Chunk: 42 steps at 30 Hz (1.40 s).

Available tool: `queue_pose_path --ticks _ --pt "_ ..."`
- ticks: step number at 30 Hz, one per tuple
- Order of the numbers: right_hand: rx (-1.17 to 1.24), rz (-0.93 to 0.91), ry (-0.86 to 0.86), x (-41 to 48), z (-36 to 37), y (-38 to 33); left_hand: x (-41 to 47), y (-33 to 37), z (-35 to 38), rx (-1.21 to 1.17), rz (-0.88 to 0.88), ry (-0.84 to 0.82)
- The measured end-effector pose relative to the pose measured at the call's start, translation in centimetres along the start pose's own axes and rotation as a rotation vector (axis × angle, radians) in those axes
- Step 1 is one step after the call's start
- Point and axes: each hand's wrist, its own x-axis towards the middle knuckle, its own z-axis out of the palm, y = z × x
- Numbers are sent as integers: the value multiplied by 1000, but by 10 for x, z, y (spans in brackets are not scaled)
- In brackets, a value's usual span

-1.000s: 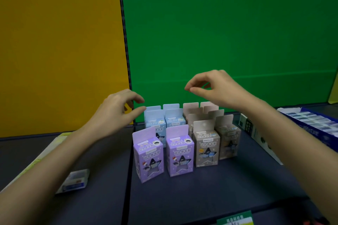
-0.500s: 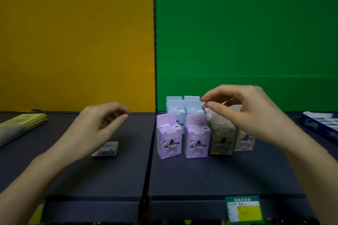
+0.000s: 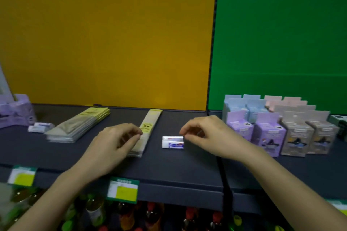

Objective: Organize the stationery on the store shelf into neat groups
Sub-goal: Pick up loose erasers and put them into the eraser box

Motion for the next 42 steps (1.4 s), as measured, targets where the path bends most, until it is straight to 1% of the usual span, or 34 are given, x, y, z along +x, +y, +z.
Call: queue_pose_path --ticks 4,10,14,18,21,24,26,29,32,34,36,39,42 --pt "-61 58 -36 25 28 -2 1 -26 -11 -6 53 -42" --pt "-155 109 -90 34 55 -7 10 -52 -13 -32 115 -83" --pt "-219 109 -96 32 65 -13 17 -54 -6 -65 173 -88" --pt "-245 94 -63 21 58 -15 34 -37 12 -56 258 -119" --pt "-244 122 -13 8 50 -17 54 -20 26 19 318 -177" --pt "-225 158 23 -7 40 -19 73 -11 43 180 314 -373" --pt "-191 174 52 -17 34 -20 80 -5 54 281 313 -467" --pt "-165 221 91 -36 25 -24 85 -4 62 352 323 -503" --pt "-167 282 122 -63 17 -25 86 -5 51 387 386 -516" --pt "-156 337 137 -84 9 -21 85 0 39 348 456 -467" --pt "-133 390 152 -105 -1 -13 81 15 30 238 549 -430" --pt "-112 457 196 -136 -21 -3 71 53 27 97 669 -424" --pt "-80 507 248 -170 -42 8 64 97 45 2 771 -422"
